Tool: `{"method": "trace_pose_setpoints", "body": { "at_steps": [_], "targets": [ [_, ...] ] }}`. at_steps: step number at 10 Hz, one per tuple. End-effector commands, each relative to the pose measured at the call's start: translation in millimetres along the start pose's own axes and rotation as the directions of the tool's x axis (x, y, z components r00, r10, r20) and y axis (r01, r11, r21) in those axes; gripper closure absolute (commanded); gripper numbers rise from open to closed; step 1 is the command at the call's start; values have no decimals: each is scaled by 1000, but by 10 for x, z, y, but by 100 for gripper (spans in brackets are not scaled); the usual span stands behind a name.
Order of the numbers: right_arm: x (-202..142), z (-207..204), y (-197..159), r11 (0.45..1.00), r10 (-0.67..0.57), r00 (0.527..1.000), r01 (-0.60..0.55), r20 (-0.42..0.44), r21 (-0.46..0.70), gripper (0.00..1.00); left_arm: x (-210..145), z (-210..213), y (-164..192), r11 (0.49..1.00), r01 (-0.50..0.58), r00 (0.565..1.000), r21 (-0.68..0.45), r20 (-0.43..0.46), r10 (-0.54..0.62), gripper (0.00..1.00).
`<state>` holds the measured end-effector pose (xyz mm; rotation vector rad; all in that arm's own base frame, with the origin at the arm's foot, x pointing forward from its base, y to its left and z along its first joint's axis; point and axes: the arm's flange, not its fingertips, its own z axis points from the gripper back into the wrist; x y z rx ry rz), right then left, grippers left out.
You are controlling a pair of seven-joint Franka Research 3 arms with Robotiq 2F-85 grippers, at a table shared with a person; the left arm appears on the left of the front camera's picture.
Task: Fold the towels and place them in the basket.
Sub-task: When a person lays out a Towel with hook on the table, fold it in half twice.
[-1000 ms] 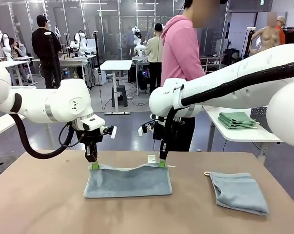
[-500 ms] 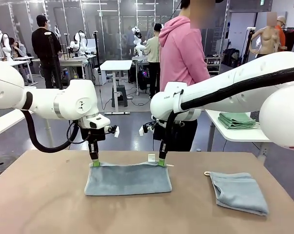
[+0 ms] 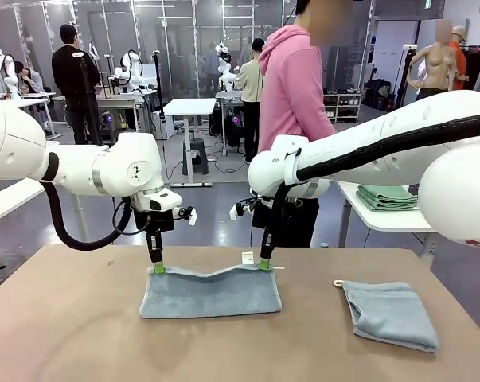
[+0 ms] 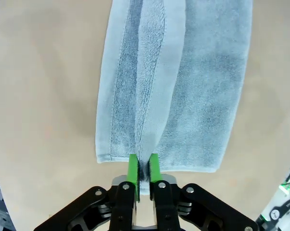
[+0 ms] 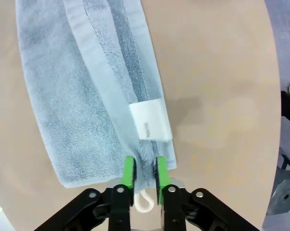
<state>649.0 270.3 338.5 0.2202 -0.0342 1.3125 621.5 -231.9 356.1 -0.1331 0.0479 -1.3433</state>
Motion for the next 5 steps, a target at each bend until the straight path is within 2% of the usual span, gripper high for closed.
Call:
{"method": "trace_pose_setpoints", "body": {
  "at_steps": [1, 2, 3, 5],
  "targets": [
    [21, 23, 3, 1000, 1, 1000, 0, 22, -24, 31, 3, 45, 3, 999, -33, 999, 37, -17, 33, 25],
    [1, 61, 10, 999, -6, 1000, 7, 24, -37, 6, -44, 77, -25, 999, -38, 999, 37, -5, 39, 21],
    [-23, 99, 11, 999, -12, 1000, 13, 24, -45, 0, -87, 106, -49, 998, -50, 999, 38, -5, 50, 0],
    [-48, 186, 98, 996, -52, 999, 53, 14, -65, 0, -163, 204, -164, 995, -89, 996, 53, 30, 87, 0]
  ]
}}
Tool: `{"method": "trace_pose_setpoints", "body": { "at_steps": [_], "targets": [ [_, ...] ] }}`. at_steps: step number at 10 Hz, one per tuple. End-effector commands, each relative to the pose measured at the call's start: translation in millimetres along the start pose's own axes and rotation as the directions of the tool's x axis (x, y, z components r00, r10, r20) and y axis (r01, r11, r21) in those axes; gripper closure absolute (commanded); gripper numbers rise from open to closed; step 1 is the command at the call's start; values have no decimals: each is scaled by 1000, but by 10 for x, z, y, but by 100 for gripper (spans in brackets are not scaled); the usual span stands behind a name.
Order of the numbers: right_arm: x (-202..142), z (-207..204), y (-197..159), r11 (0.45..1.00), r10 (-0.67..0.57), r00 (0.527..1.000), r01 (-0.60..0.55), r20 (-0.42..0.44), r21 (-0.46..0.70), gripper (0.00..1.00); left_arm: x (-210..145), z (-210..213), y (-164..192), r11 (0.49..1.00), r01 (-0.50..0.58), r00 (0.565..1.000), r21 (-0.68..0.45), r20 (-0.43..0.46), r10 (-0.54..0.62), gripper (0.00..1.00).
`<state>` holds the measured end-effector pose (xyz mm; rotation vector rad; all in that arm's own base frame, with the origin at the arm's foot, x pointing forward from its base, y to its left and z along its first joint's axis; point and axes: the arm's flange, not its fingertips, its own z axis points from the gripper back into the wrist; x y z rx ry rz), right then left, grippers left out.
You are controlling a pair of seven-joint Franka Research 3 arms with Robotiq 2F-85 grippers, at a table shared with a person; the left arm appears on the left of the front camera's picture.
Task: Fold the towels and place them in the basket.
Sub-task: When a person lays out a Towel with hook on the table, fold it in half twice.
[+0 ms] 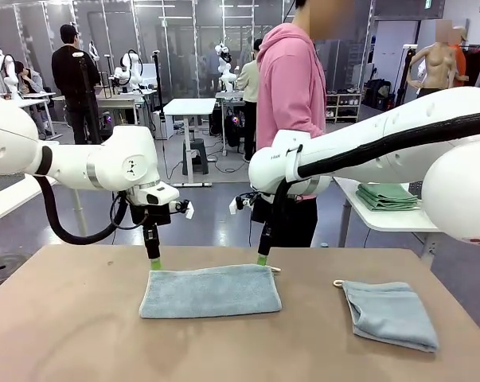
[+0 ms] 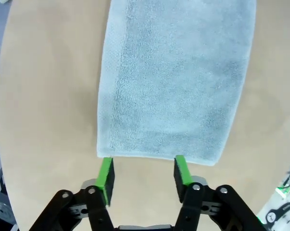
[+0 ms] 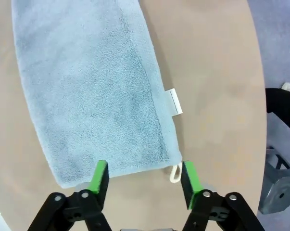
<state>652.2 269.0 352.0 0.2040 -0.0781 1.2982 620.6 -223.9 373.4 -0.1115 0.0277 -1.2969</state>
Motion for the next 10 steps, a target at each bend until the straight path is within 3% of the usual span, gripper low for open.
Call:
{"method": "trace_pose_setpoints", "body": {
  "at_steps": [1, 2, 3, 5, 7, 8, 10],
  "targets": [
    [-63, 138, 242, 992, -128, 992, 127, -13, -24, 8, -128, 133, -281, 990, -140, 989, -8, 48, 140, 18],
    [-58, 234, 392, 974, -226, 974, 227, 26, -25, 0, -156, 231, -443, 966, -258, 964, -8, 64, 258, 9],
    [-64, 321, 532, 942, -334, 942, 335, 34, -27, 0, -222, 360, -661, 932, -363, 926, -23, 105, 363, 0],
    [-128, 380, 703, 862, -505, 862, 507, 52, -32, 0, -518, 830, -1235, 859, -512, 843, 19, 203, 498, 0],
    [-216, 326, 775, 784, -614, 788, 616, 46, -81, 0, -897, 1497, -1935, 796, -597, 784, 104, 287, 550, 0],
    [-264, 299, 809, 774, -624, 781, 620, 15, -125, 0, -1108, 1798, -2267, 744, -654, 742, 141, 314, 592, 0],
    [-355, 240, 851, 721, -681, 732, 676, 20, -153, 0, -1485, 2212, -2738, 709, -692, 701, 134, 356, 618, 0]
  ]
}}
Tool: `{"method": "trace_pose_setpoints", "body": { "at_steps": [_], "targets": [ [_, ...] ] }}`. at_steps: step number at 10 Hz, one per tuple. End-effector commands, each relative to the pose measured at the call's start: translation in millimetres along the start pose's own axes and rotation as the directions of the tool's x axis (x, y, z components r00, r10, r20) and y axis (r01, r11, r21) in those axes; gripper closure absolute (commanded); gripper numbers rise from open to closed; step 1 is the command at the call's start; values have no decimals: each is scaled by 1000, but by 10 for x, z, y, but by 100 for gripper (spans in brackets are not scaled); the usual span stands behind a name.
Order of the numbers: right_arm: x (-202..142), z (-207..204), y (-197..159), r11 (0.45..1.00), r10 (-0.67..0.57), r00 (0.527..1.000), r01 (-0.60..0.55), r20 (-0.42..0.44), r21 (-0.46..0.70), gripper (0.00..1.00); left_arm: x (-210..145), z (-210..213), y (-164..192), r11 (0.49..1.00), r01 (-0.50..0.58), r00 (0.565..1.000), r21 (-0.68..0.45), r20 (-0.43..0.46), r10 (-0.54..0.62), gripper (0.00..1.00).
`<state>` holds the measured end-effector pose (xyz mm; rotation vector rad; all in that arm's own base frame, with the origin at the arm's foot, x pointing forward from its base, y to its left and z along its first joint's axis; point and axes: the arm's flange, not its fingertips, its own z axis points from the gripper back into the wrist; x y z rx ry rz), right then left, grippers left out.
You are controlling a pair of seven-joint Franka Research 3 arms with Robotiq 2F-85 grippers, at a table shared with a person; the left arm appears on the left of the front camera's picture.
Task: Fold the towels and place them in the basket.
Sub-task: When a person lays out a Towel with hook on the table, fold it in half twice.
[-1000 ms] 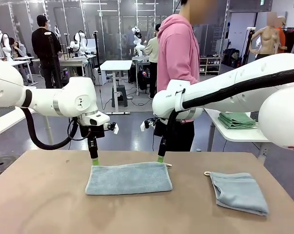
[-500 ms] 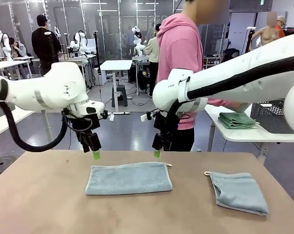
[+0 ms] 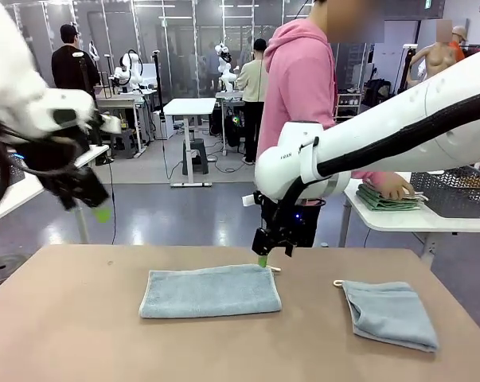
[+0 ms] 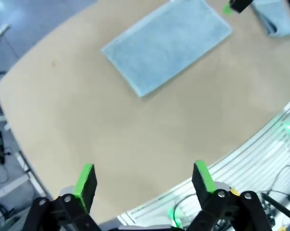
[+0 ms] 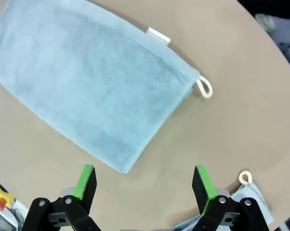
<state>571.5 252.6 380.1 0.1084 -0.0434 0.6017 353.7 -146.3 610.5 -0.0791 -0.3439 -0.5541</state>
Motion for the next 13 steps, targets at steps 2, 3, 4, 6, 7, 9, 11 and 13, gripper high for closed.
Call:
{"method": "trace_pose_setpoints", "body": {
  "at_steps": [2, 3, 4, 6, 7, 9, 11, 13],
  "targets": [
    [-179, -133, 30, 996, -69, 998, 69, -10, -52, 0, -474, 510, -70, 996, -83, 996, 29, 17, 83, 0],
    [-235, -172, -6, 995, -86, 996, 85, -21, -46, 0, -658, 699, -98, 995, -96, 993, 28, 72, 94, 0],
    [-280, -232, -56, 994, -108, 994, 107, -26, -31, 0, -860, 856, -115, 993, -112, 988, 34, 115, 107, 0],
    [-190, -213, -47, 998, -63, 997, 62, -41, -16, 0, -677, 860, -54, 996, -87, 993, 29, 86, 84, 0],
    [-190, -213, -47, 998, -63, 997, 62, -41, -16, 0, -677, 860, -54, 996, -87, 993, 29, 86, 84, 0],
    [-190, -213, -47, 998, -63, 997, 62, -41, -16, 0, -677, 860, -54, 996, -87, 993, 29, 86, 84, 0],
    [-190, -213, -47, 998, -63, 997, 62, -41, -16, 0, -677, 860, -54, 996, -87, 993, 29, 86, 84, 0],
    [-195, -229, -51, 998, -65, 997, 65, -40, -16, 0, -777, 1114, -27, 1000, -10, 988, 1, 156, 9, 0]
  ]
}}
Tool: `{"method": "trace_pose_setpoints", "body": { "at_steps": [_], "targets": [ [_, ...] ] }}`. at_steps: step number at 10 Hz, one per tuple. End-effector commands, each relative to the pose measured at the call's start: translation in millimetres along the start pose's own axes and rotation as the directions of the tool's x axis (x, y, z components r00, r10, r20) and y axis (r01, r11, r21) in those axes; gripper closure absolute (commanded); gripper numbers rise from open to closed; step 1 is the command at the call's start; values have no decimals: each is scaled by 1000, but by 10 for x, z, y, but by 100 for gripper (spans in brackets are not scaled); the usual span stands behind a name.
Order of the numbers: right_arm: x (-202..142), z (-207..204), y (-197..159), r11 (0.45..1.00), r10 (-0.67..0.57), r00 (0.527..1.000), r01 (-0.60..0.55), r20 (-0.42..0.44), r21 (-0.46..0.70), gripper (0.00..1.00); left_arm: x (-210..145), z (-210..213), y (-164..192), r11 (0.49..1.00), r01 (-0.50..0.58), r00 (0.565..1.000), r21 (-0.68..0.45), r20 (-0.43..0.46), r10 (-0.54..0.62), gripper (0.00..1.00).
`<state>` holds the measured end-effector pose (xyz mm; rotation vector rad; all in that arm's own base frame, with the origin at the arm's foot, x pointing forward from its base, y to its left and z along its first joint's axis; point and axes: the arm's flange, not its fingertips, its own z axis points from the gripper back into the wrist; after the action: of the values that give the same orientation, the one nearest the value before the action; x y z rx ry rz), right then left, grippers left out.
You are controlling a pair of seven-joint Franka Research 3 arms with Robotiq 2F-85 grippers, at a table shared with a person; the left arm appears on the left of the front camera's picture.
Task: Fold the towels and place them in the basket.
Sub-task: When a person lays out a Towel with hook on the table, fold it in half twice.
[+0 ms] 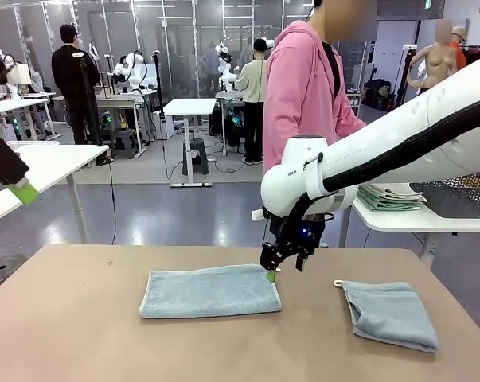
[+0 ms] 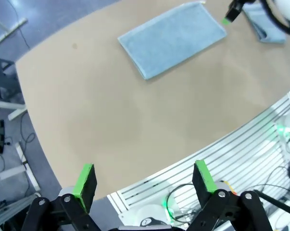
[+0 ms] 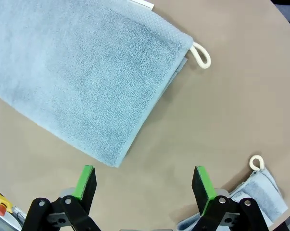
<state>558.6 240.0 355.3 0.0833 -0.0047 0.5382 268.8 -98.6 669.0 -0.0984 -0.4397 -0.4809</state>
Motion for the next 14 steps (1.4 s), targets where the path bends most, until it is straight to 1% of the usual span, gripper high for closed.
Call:
{"method": "trace_pose_setpoints", "body": {
  "at_steps": [1, 2, 3, 4, 5, 6, 7, 8, 9, 10, 13, 14],
  "targets": [
    [60, -64, -3, 996, -86, 996, 86, -9, -15, 0, -113, 519, 11, 996, 87, 992, -27, 96, -84, 0],
    [104, -123, -5, 992, -124, 992, 123, -31, -28, 0, -148, 650, -39, 994, 108, 991, -23, 86, -106, 0],
    [157, -165, -2, 984, -177, 984, 175, -30, -44, 0, -157, 735, -81, 989, 140, 986, -55, 97, -134, 0],
    [182, -236, -5, 967, -249, 968, 247, -23, -60, 0, -192, 880, -123, 987, 145, 982, -66, 128, -136, 0],
    [210, -330, -22, 954, -298, 955, 297, -10, -53, 0, -247, 1043, -124, 991, 132, 981, -35, 145, -125, 0],
    [231, -419, -41, 942, -333, 943, 333, 11, -37, 0, -302, 1167, -103, 993, 119, 982, -26, 153, -113, 0],
    [254, -489, -45, 929, -367, 930, 368, 21, -39, 0, -345, 1265, -102, 990, 135, 981, -32, 148, -129, 0],
    [262, -543, -40, 924, -379, 925, 380, 21, -32, 0, -357, 1315, -129, 989, 139, 981, -41, 140, -132, 0],
    [269, -584, -34, 923, -384, 923, 385, 25, -29, 0, -364, 1342, -137, 990, 133, 981, -46, 152, -125, 0],
    [282, -622, -22, 920, -389, 921, 390, 33, -30, 0, -331, 1248, -141, 991, 130, 978, -23, 169, -125, 0],
    [340, -686, 71, 914, -403, 914, 405, 48, -35, 0, -331, 1248, -141, 991, 130, 978, -23, 169, -125, 0],
    [372, -720, 79, 913, -406, 913, 408, 39, -33, 0, -331, 1248, -141, 991, 130, 978, -23, 169, -125, 0]
  ]
}}
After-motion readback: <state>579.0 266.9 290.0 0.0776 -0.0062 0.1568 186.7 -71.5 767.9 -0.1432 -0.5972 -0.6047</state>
